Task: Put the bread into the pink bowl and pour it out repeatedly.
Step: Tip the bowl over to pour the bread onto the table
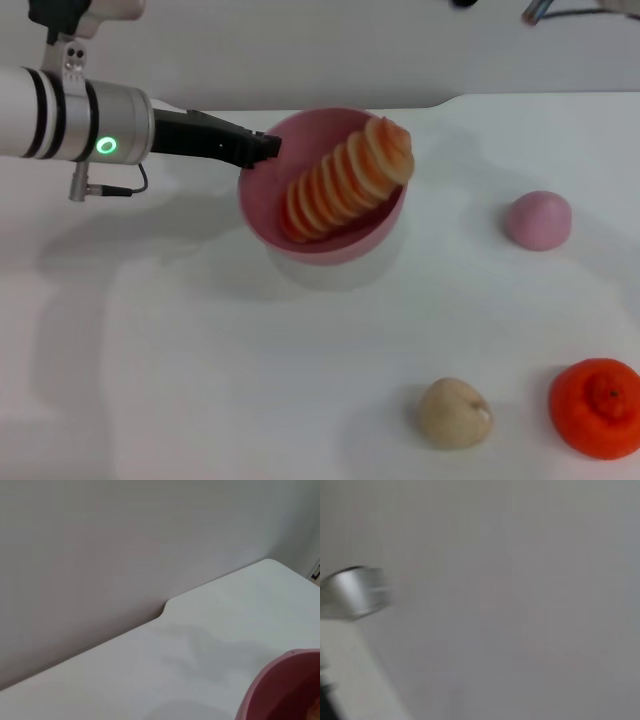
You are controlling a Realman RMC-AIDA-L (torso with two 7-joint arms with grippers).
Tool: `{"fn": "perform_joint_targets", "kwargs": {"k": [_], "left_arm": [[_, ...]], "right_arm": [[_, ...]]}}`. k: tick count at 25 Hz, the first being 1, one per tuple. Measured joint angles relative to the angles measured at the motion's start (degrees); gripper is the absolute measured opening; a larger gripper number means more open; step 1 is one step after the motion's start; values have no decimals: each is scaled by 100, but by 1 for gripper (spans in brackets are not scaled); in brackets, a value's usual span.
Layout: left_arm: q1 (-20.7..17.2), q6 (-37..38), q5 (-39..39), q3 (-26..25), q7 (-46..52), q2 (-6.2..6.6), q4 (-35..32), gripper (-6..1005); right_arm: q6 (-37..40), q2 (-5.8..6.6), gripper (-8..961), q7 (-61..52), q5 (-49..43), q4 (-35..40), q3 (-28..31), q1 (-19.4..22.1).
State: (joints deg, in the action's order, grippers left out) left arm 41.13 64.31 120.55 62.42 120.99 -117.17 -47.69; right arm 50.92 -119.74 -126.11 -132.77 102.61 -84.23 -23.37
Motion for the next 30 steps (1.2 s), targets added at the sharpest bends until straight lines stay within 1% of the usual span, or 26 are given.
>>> {"fn": "perform_joint_targets", "kwargs": {"k": [3, 5, 10, 12, 14, 18, 20, 22, 26, 30], "left_arm": [[22, -116, 1, 109, -57, -38, -8, 135], [37, -328, -13, 318, -58, -54, -9, 136], [44, -1091, -92, 1164, -50, -90, 8, 136], [48, -1354, -180, 1480, -35, -93, 19, 136], [50, -1555, -287, 1686, -35, -94, 23, 136], [51, -1912, -514, 2048, -55, -105, 31, 137], [52, -2085, -613, 2272, -55, -114, 12, 137], [53, -2338, -738, 2540, -57, -118, -38, 137], [32, -2921, -1109, 3128, -160, -129, -133, 138], [-44, -3566, -1722, 3820, -501, -142, -269, 138]], "right_arm": [[-741, -3, 544, 4, 26, -234, -55, 208], [-1206, -4, 543, 8, 137, -438, -105, 331], [-2513, -5, 543, 425, 894, -1000, -455, 662], [-3146, -4, 543, 811, 1309, -1194, -722, 810], [-3882, -4, 543, 1093, 1526, -1400, -1074, 921], [-5517, 19, 544, 1171, 1482, -1883, -1702, 976], [-6202, 35, 543, 1072, 1376, -2131, -1886, 955], [-6676, 49, 543, 906, 1315, -2334, -1987, 923], [-7405, 72, 542, 255, 1126, -2694, -2026, 907], [-8046, 73, 543, -687, 597, -3061, -1994, 968]]}}
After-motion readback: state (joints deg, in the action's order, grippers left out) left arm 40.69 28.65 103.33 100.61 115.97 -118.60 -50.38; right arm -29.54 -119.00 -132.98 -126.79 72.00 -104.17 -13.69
